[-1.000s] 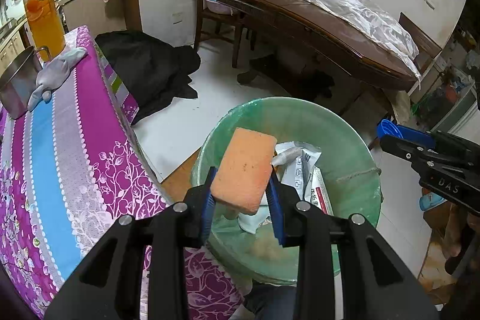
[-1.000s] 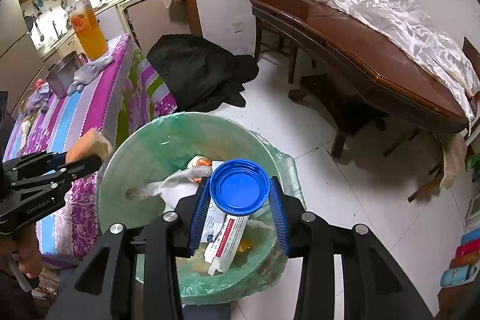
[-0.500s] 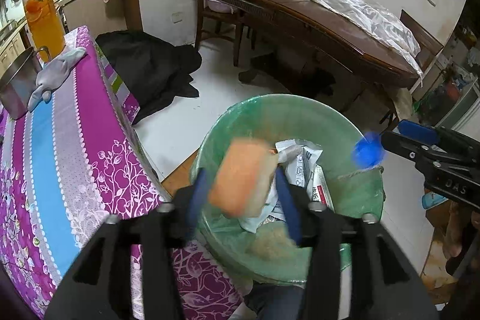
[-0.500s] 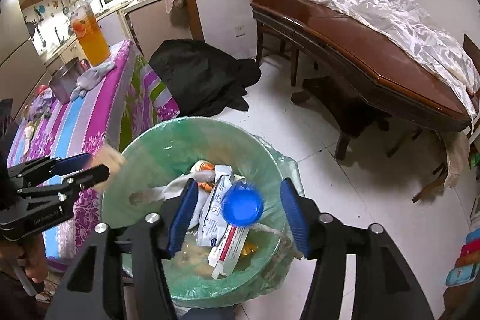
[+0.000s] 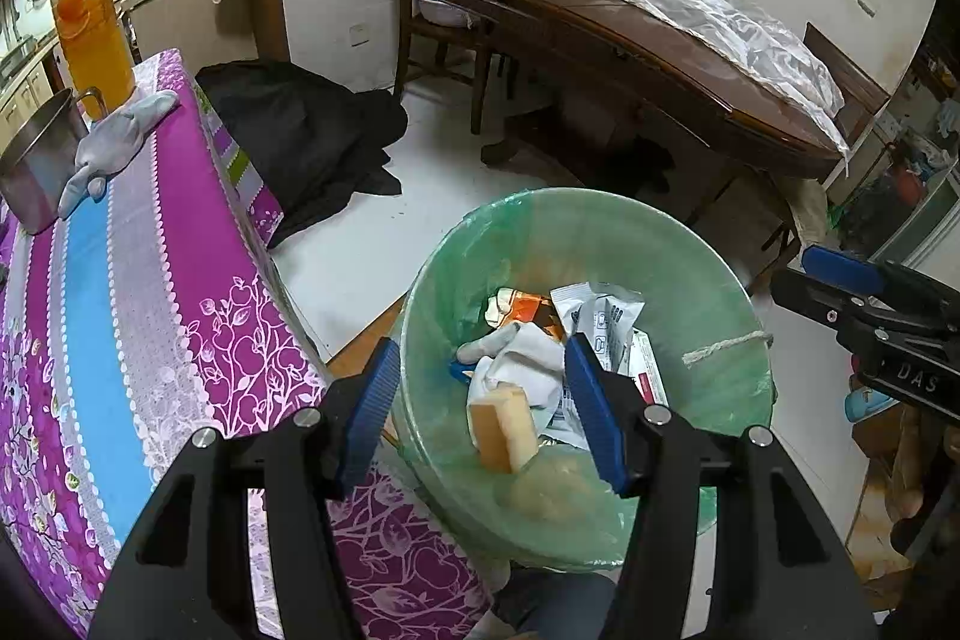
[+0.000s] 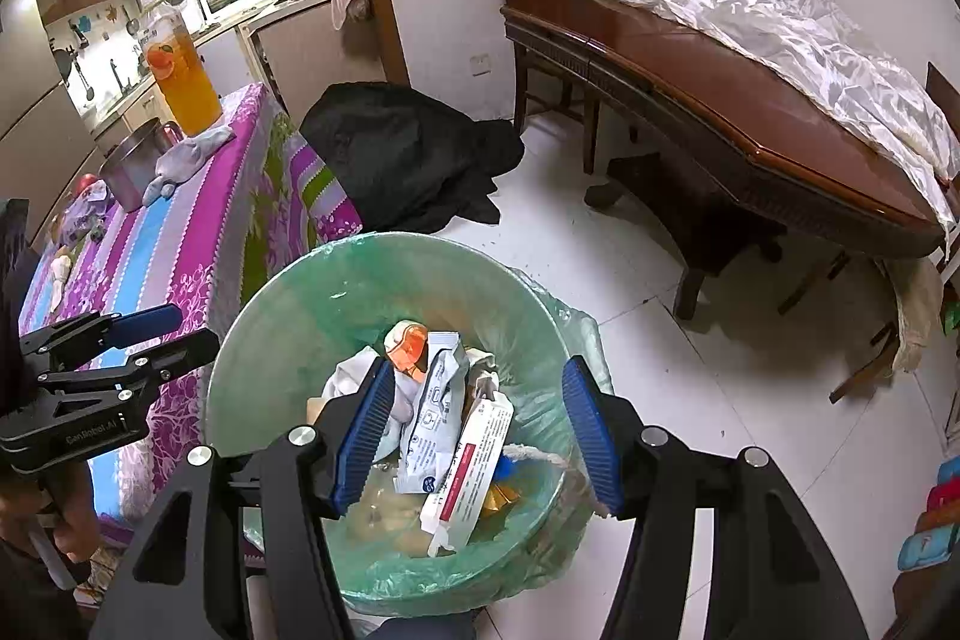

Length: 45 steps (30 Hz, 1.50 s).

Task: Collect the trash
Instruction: 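Move both open grippers back over the table toward the remaining items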

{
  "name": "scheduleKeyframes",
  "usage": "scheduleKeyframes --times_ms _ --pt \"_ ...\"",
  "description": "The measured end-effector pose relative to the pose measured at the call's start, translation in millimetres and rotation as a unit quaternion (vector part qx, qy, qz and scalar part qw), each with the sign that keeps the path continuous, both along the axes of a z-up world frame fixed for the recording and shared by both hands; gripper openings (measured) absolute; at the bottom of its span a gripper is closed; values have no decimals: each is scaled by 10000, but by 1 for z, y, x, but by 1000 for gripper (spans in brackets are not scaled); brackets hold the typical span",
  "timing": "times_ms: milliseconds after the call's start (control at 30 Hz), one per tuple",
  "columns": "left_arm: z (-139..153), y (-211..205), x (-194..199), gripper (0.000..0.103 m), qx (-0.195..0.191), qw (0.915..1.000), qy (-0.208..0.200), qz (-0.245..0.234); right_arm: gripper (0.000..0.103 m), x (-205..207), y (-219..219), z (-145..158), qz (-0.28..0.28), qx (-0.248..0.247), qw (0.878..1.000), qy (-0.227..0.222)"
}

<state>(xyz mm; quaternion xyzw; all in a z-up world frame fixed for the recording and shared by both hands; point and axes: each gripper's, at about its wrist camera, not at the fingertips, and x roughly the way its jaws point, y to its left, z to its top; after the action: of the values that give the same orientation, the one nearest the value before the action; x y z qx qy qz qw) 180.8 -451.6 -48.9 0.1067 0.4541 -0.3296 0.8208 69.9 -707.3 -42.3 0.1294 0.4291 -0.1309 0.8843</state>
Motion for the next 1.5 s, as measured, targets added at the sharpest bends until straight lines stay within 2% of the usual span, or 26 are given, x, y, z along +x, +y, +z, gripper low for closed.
scheduleKeyframes --times_ms 133,300,367,533,700,1067,1200,1267,1333,1500 --pt "0 5 -2 55 5 10000 -91 -3 60 -2 4 2 0 -9 9999 -116" --pt "7 29 -6 58 0 9985 -531 157 75 -14 31 17 27 -338 9972 -668" --pt "12 44 -8 63 31 9958 -857 316 78 -22 50 25 58 -503 9939 -984" --pt "26 79 -11 65 82 9878 -1407 658 84 -30 101 40 203 -895 9835 -1556" --pt "39 109 -11 66 114 9802 -1746 924 87 -27 152 50 428 -1004 9743 -1973" --pt "53 187 7 70 -35 9720 -1805 1505 88 14 244 66 1100 -1029 9658 -2112" --pt "48 231 25 72 -110 9731 -1567 1688 92 33 287 68 1510 -1018 9609 -2085" --pt "41 259 37 72 -36 9706 -1479 1897 93 45 311 66 1751 -990 9576 -2061" --pt "32 303 56 72 17 9659 -1310 2233 93 58 333 62 1982 -952 9549 -1994" --pt "19 417 101 72 104 9450 -980 3120 93 92 379 52 2421 -712 9489 -1895"
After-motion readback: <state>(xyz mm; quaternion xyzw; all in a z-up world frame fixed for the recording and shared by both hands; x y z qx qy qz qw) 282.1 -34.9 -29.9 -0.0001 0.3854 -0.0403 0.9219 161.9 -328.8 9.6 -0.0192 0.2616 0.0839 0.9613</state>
